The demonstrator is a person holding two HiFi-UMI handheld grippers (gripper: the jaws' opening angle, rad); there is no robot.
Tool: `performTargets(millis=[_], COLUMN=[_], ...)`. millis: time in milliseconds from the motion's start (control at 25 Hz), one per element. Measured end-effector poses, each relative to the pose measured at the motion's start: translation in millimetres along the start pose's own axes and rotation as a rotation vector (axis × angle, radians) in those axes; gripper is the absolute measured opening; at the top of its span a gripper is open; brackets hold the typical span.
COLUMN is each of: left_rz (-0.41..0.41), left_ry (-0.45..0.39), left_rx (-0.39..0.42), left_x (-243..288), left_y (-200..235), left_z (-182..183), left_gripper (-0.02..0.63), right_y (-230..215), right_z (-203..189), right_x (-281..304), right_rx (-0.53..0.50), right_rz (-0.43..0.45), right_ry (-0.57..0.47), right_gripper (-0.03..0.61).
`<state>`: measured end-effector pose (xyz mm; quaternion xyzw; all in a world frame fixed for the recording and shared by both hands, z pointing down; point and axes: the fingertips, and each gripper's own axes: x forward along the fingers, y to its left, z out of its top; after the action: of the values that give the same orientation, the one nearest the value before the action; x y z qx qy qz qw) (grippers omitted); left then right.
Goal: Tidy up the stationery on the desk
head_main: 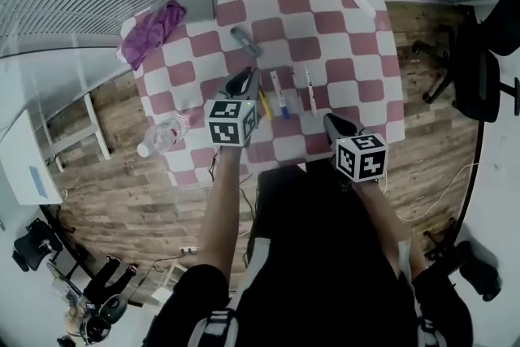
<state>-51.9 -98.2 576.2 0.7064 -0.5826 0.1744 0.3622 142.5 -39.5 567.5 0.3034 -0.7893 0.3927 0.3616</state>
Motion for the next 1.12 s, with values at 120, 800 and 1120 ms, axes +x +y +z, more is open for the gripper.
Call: performTargets(millis=[120,800,1120], left_rz=[0.073,0.421,0.485], left_ry=[0.01,0.004,0.024], left_rx=[-0.048,-0.34,-0.396], left_x=[21.1,71.9,74.7], left_y=[9.1,50.5,55.8], left_z=[2.9,-5.9,-9.2], left_gripper=[0.051,0.23,0.192], right_y=[-16.3,-83.4,-91.5], right_z=[4.7,11.7,13.7], right_x=[-1.2,-14.7,-13.3], right_rx=[0.014,0.046,0.044], right_rz=[0.011,0.011,0.01], right_ry=[0.006,0.033,0.046], right_gripper=[0.021,0.021,0.021])
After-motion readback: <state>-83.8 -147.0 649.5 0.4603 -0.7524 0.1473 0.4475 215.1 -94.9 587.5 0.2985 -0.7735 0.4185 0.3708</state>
